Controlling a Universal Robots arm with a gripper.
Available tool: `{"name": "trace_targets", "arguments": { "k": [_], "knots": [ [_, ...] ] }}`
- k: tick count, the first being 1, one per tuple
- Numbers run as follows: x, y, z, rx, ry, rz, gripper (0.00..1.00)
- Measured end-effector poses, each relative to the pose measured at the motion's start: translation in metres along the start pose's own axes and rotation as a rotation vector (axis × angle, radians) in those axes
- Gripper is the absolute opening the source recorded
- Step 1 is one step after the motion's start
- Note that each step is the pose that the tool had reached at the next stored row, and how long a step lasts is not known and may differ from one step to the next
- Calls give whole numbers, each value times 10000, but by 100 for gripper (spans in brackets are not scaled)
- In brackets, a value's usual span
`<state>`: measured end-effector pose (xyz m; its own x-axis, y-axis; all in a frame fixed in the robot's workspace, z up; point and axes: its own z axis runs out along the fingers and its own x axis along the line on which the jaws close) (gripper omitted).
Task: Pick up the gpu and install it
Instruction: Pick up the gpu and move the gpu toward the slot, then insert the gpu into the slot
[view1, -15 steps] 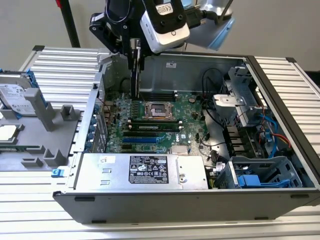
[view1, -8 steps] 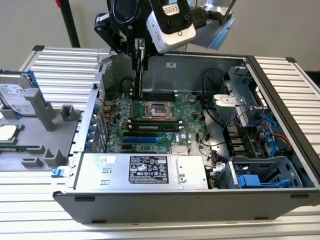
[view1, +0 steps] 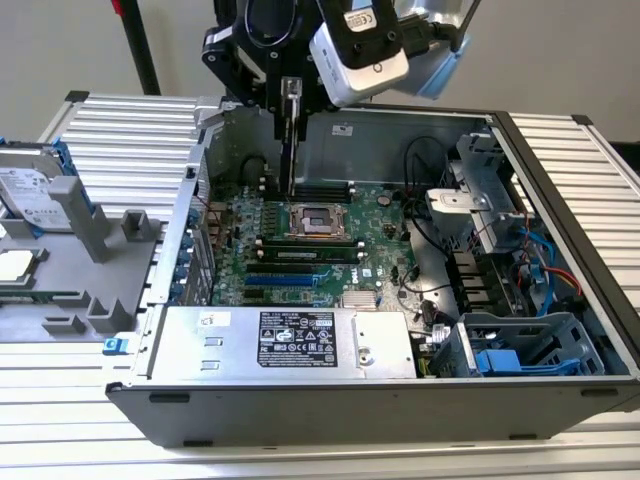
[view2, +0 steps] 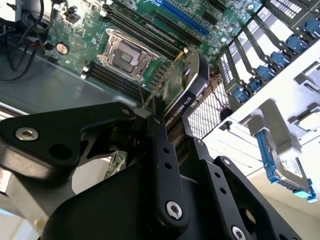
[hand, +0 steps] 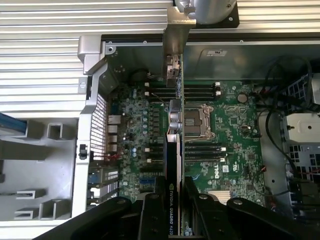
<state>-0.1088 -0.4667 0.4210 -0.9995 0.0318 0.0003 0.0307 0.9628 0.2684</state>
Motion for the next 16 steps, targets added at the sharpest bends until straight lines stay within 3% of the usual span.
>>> {"name": "trace_targets", "arguments": {
  "k": [6, 16],
  "knots": [
    [-63, 2, 1, 0, 0, 0, 0],
    [-109, 3, 1, -1, 0, 0, 0]
  ]
}}
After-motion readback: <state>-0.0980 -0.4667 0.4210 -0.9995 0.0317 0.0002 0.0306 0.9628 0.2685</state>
